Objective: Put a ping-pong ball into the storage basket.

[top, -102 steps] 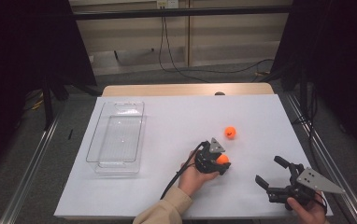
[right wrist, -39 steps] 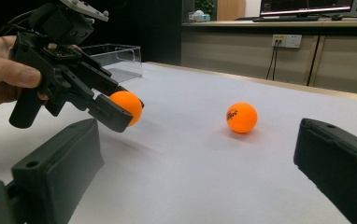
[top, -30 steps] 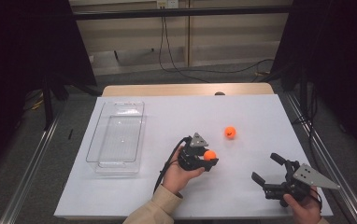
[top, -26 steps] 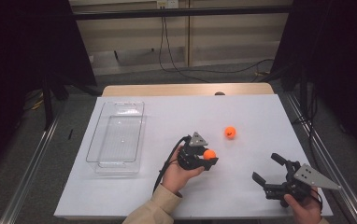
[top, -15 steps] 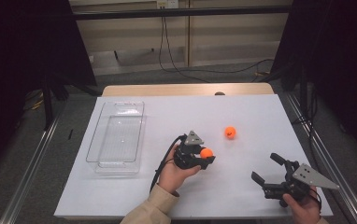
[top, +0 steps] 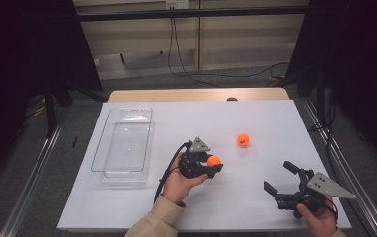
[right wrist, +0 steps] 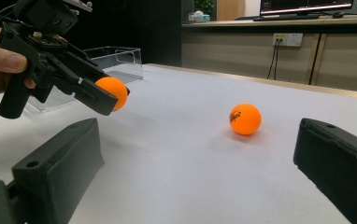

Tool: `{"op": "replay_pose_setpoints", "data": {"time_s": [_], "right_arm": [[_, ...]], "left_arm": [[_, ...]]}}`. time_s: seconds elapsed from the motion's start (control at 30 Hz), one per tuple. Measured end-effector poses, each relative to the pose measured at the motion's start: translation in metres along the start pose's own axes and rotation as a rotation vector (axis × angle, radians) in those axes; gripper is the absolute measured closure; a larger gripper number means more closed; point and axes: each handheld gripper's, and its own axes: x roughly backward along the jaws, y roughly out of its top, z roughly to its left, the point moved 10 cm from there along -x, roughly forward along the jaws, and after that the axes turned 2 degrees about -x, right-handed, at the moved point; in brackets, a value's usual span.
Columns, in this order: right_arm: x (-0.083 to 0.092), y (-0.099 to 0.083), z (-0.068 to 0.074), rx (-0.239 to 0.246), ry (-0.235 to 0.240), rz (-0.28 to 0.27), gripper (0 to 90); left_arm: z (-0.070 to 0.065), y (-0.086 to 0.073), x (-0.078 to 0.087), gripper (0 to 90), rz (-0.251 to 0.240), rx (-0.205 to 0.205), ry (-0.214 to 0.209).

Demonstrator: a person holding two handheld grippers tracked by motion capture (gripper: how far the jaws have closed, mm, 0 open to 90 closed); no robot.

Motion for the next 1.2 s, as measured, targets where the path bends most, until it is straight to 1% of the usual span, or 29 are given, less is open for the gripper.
{"op": "replay_pose_setpoints", "data": {"time_s": [0.1, 0.17, 0.33, 0.57, 0.67, 0.8, 0.83, 0.93, 1.07, 1.2], "right_arm": [[-0.001, 0.0, 0.0, -0.002, 0.001, -0.001, 0.9], [-0.001, 0.0, 0.0, -0.007, 0.0, -0.002, 0.9], [-0.004, 0.001, 0.0, -0.006, 0.005, -0.003, 0.8], [-0.006, 0.0, 0.001, -0.001, 0.008, 0.001, 0.8], [-0.007, 0.0, 0.001, -0.005, 0.011, 0.002, 0.9], [-0.007, 0.001, 0.002, -0.005, 0.013, -0.001, 0.9], [-0.007, 0.001, 0.002, -0.005, 0.013, 0.001, 0.9], [-0.008, 0.001, 0.004, -0.01, 0.022, 0.002, 0.8], [-0.008, 0.001, 0.005, -0.005, 0.021, 0.004, 0.8], [-0.009, 0.001, 0.005, -0.004, 0.021, 0.004, 0.8]], "left_arm": [[0.003, 0.0, 0.003, 50.9, 0.0, -0.002, 0.004], [0.004, 0.0, 0.006, 50.8, 0.0, 0.007, 0.005], [0.006, -0.001, 0.01, 50.8, -0.001, 0.007, 0.012], [0.011, 0.0, 0.017, 50.8, -0.016, 0.018, 0.023], [0.012, -0.001, 0.019, 50.8, -0.007, 0.016, 0.031], [0.012, 0.0, 0.022, 50.8, -0.011, 0.022, 0.031], [0.012, 0.0, 0.023, 50.8, -0.006, 0.02, 0.027], [0.014, 0.0, 0.026, 50.8, -0.012, 0.026, 0.036], [0.017, 0.001, 0.03, 50.8, -0.024, 0.038, 0.041], [0.018, 0.001, 0.033, 50.8, -0.027, 0.038, 0.046]]}}
